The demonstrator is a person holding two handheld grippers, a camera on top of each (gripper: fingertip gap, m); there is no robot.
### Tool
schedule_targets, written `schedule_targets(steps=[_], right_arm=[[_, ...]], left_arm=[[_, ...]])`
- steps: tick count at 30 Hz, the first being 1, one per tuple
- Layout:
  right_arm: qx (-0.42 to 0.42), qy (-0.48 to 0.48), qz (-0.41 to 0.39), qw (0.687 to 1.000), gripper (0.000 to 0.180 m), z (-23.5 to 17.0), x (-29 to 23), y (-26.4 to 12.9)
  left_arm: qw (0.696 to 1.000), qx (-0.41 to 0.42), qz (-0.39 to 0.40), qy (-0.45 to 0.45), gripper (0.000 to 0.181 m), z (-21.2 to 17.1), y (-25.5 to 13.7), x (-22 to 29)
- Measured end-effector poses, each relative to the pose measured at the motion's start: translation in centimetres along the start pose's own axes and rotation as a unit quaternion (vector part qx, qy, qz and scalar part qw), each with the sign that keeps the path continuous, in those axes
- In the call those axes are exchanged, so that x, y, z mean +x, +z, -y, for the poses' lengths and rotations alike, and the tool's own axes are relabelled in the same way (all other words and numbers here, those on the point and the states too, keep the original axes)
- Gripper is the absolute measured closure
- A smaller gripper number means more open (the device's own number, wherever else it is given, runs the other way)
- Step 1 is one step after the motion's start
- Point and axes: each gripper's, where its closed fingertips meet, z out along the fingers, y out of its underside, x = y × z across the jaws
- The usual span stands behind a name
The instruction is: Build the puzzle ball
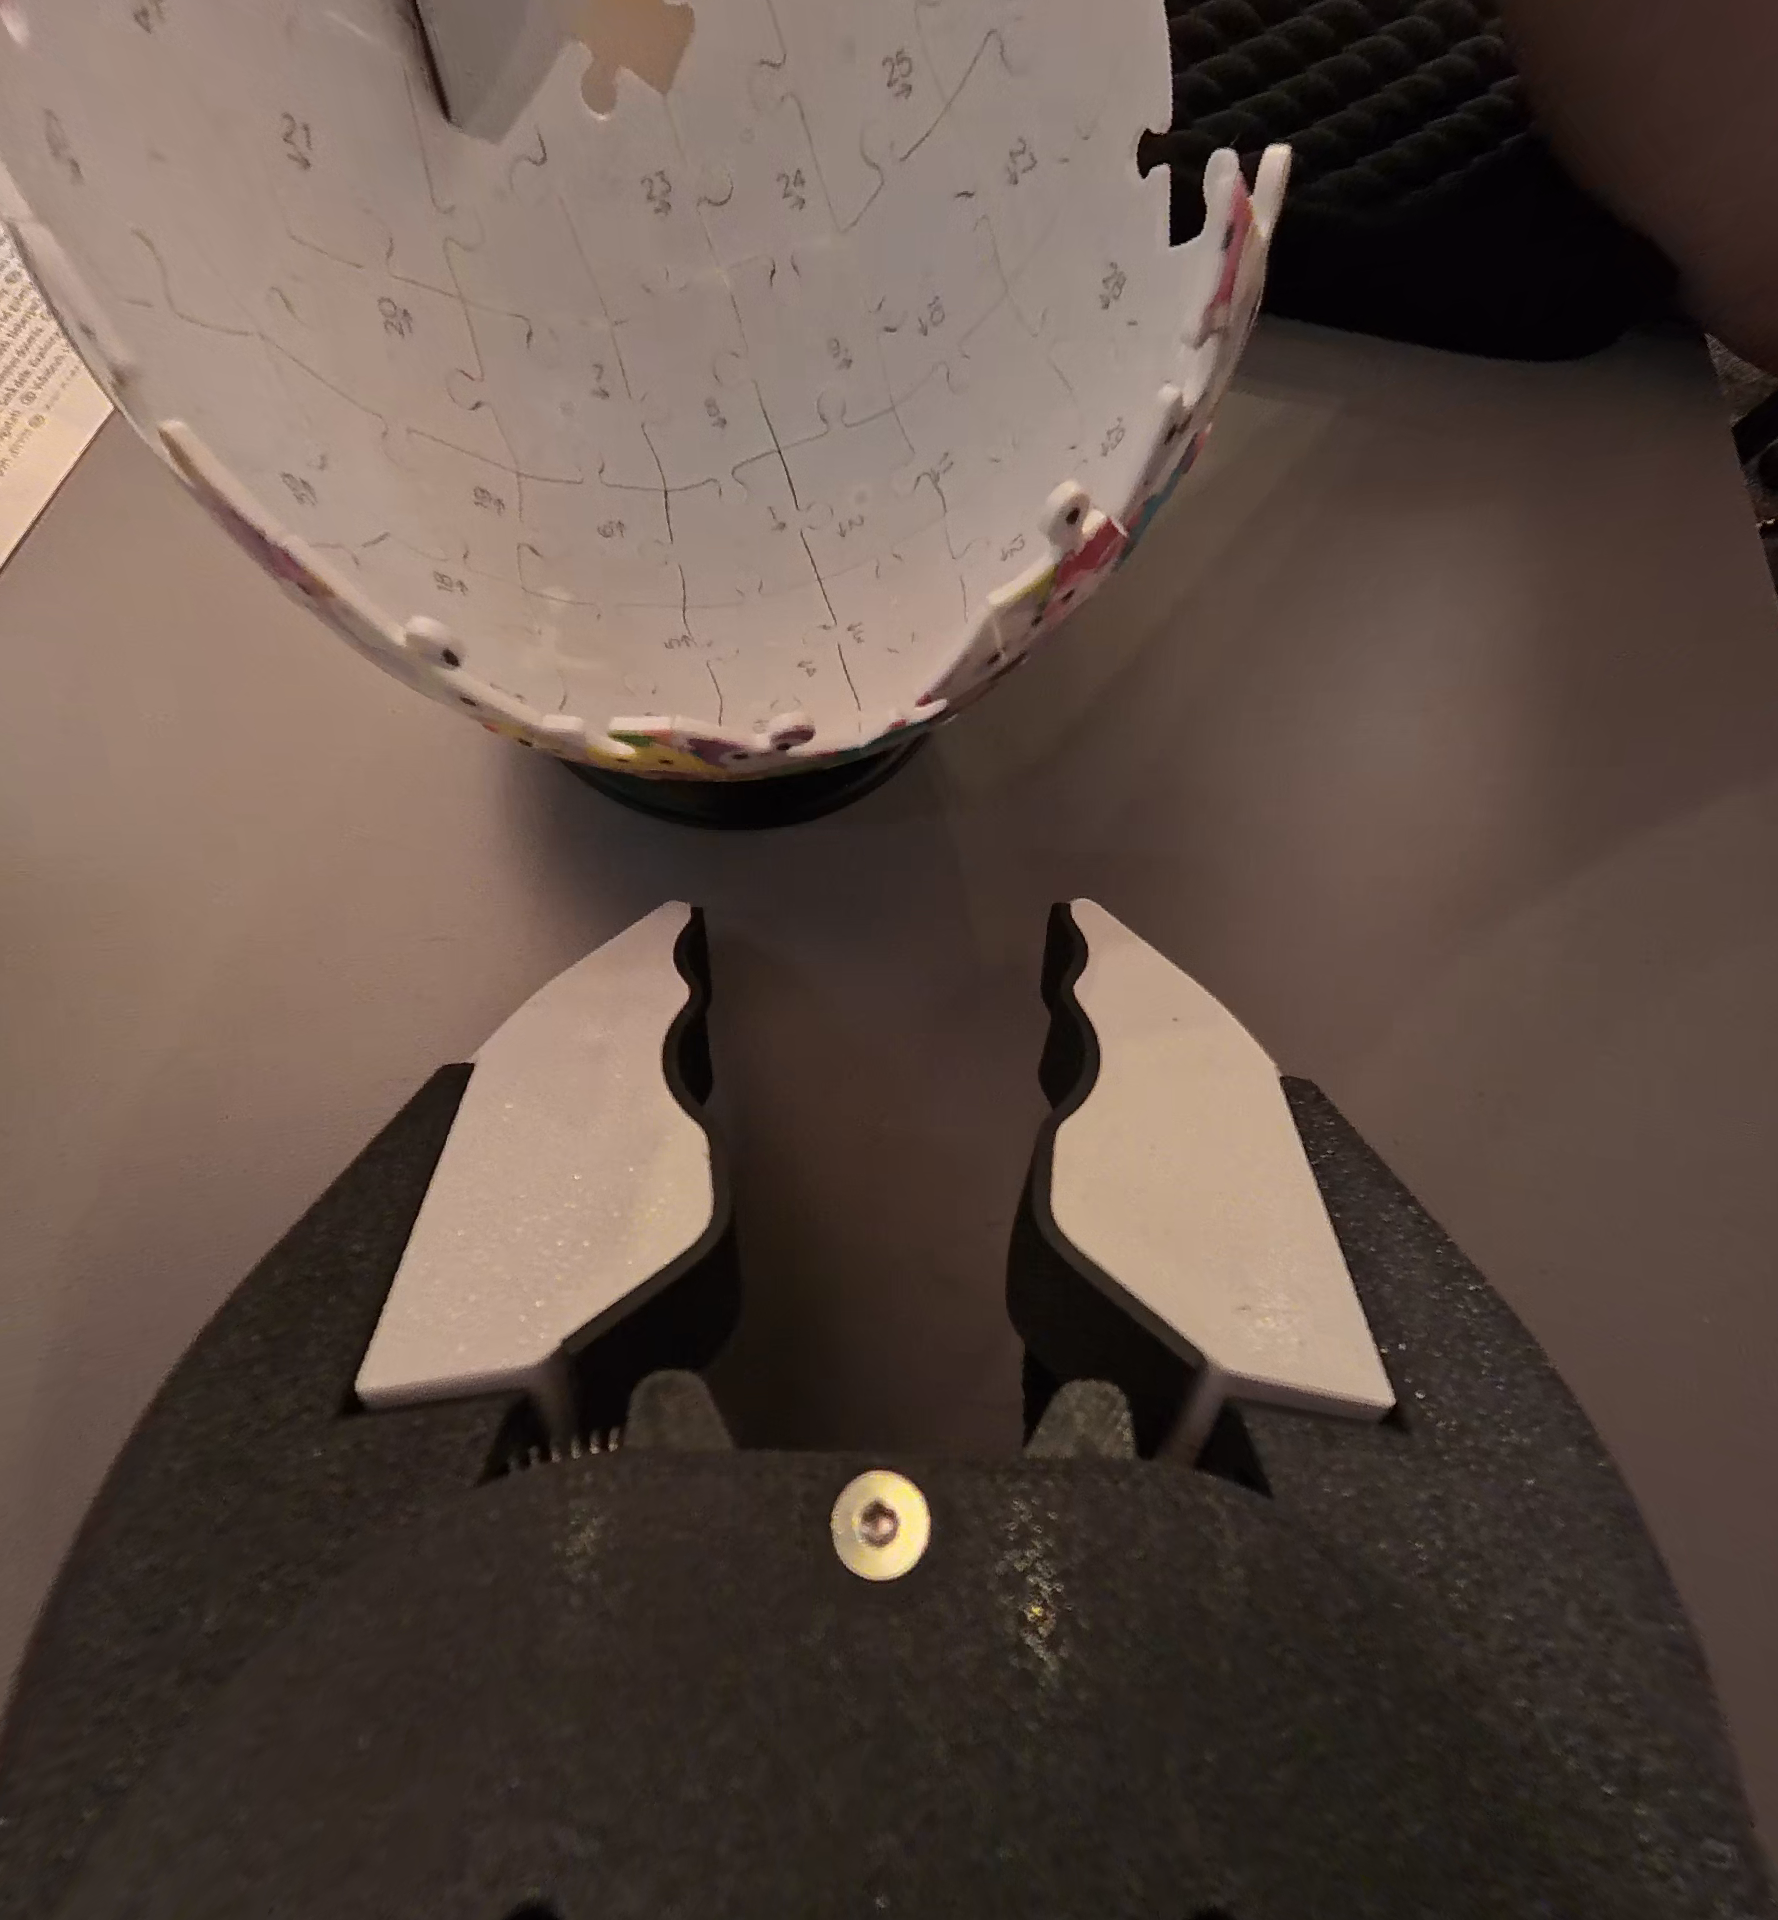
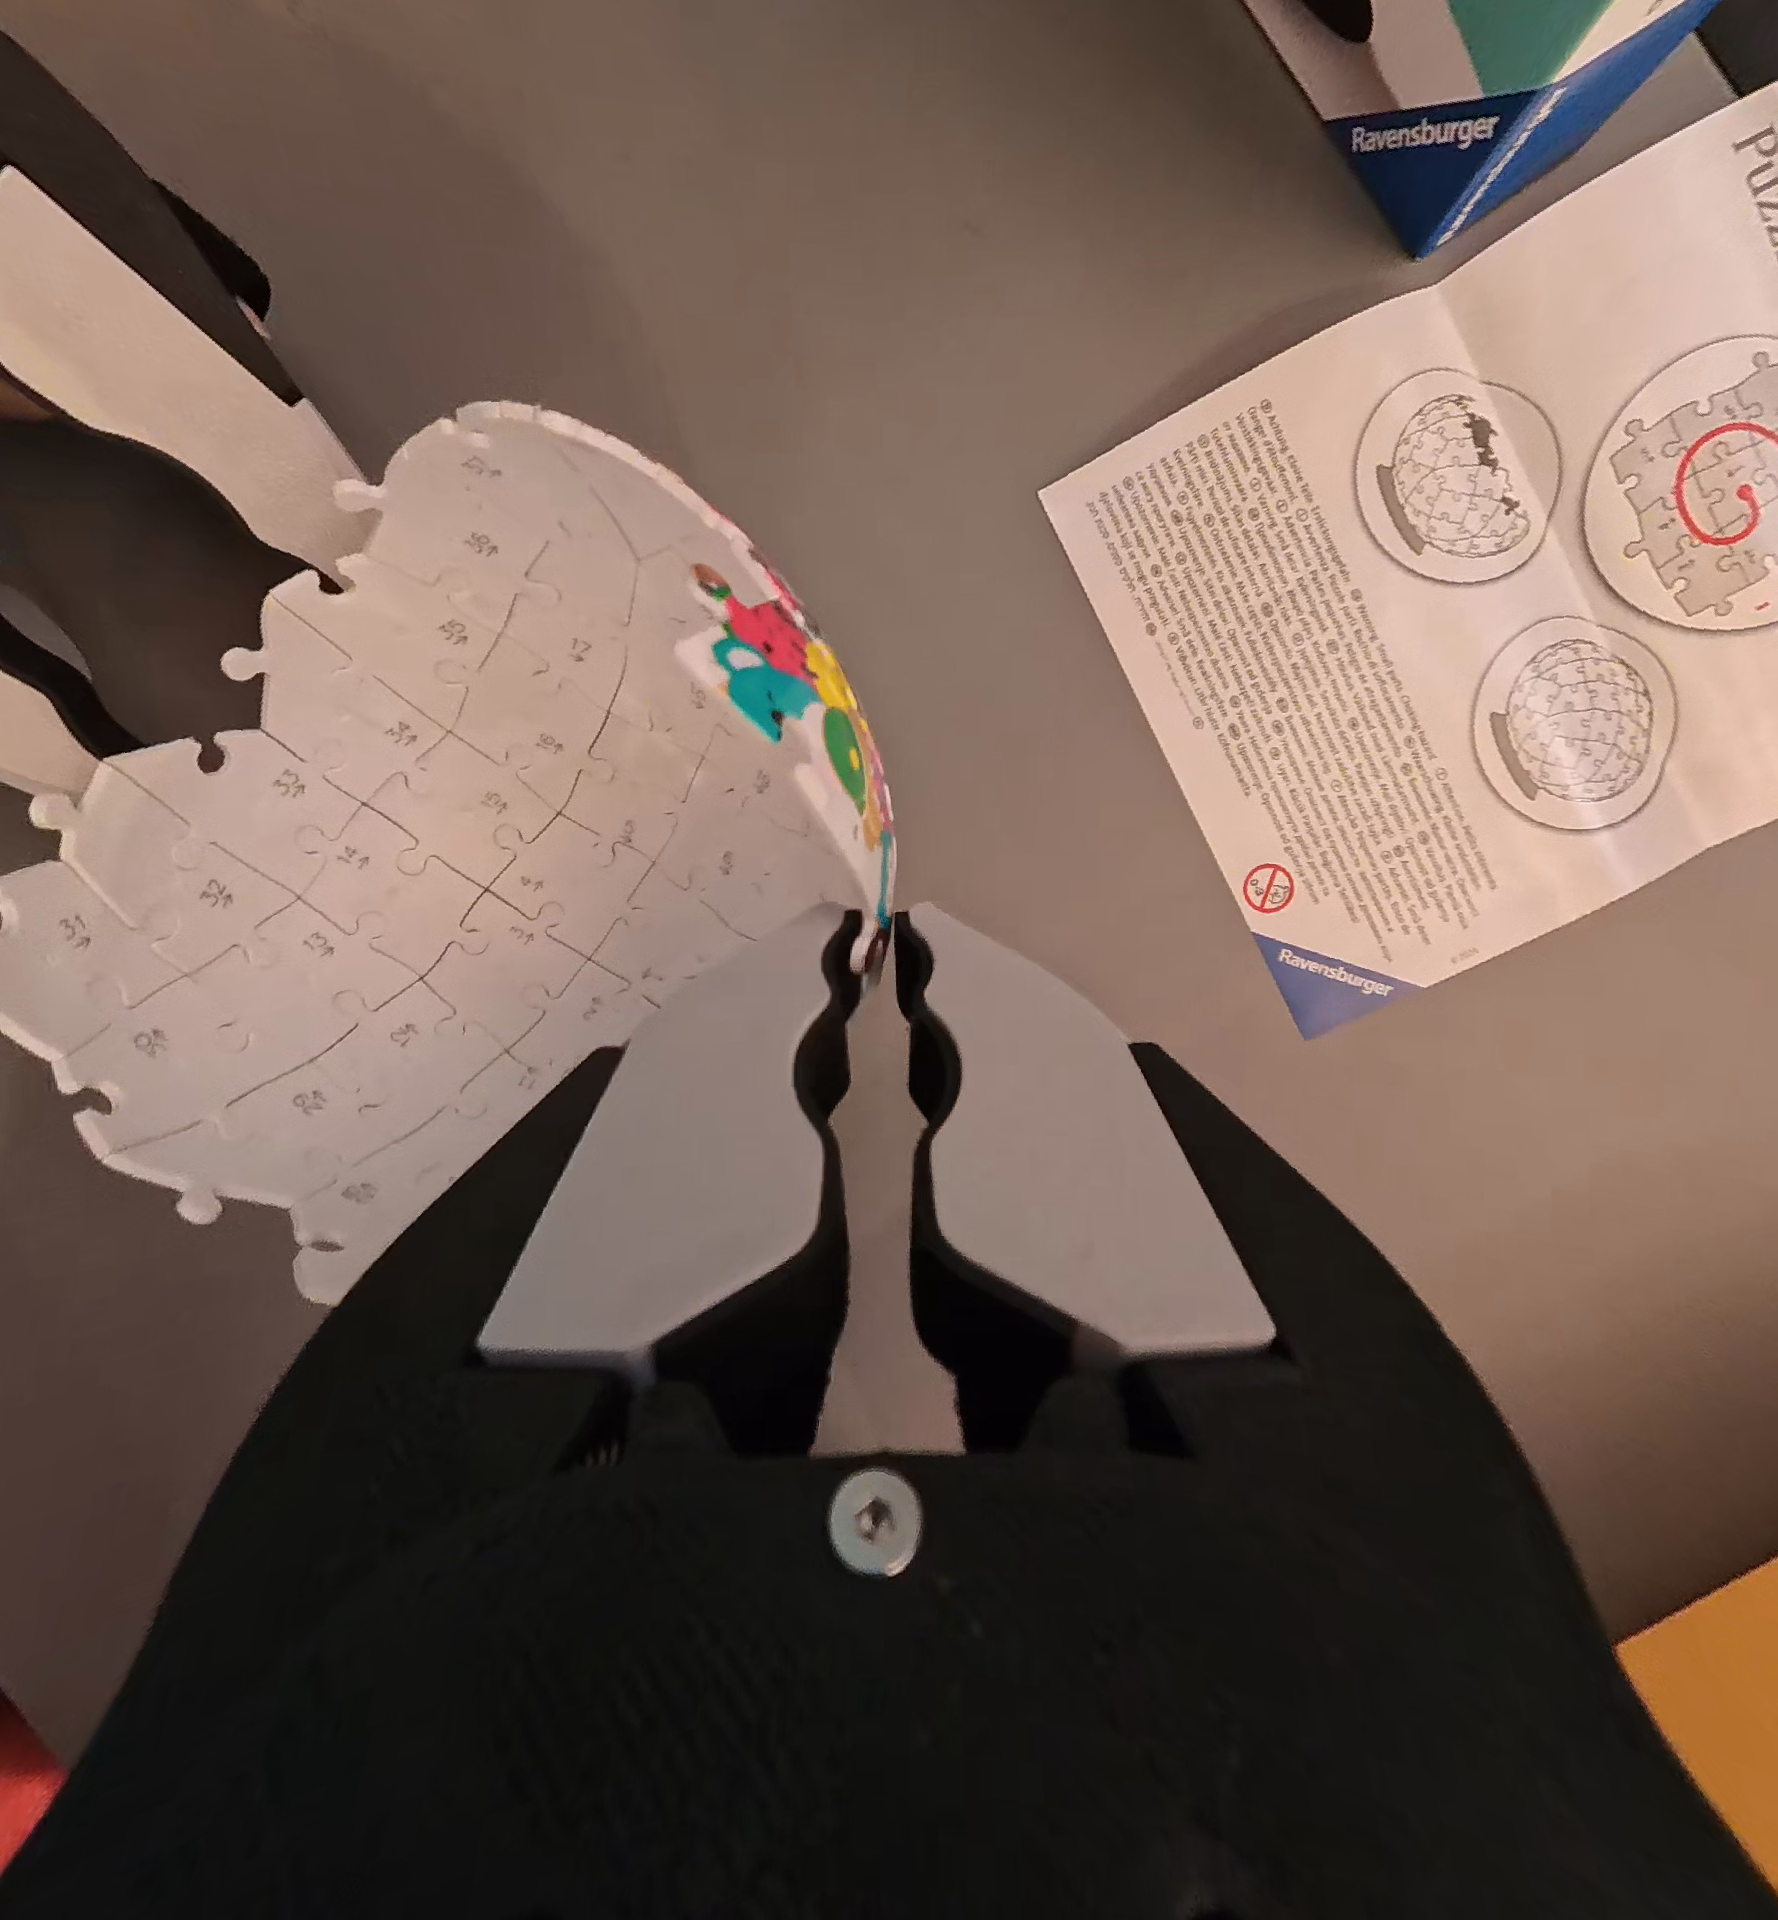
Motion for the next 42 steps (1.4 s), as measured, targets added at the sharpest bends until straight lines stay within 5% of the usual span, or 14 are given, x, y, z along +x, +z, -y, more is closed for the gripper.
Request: schedule_targets(steps=[19, 25, 30, 42], right_arm=[[0.005, 0.008, -0.005, 1.0, 0.176, 0.5, 0.0, -0.3], [0.056, -0.039, -0.018, 0.998, 0.159, 2.3, -0.1, -0.9], [0.04, -0.055, -0.018, 0.997, 0.174, 2.2, -0.1, -0.1], [0.031, -0.059, -0.04, 0.997, 0.176, 2.1, 0.2, -0.2]], left_arm=[[1.0, -0.002, 0.002, 0.003, 0.119, 0.0, 0.0, 0.0], [1.0, -0.001, 0.002, 0.002, 0.119, 0.0, 0.0, 0.0], [1.0, -0.002, 0.002, 0.002, 0.119, 0.0, 0.0, 0.0], [1.0, -0.002, 0.003, 0.004, 0.119, 0.0, 0.1, 0.0]])
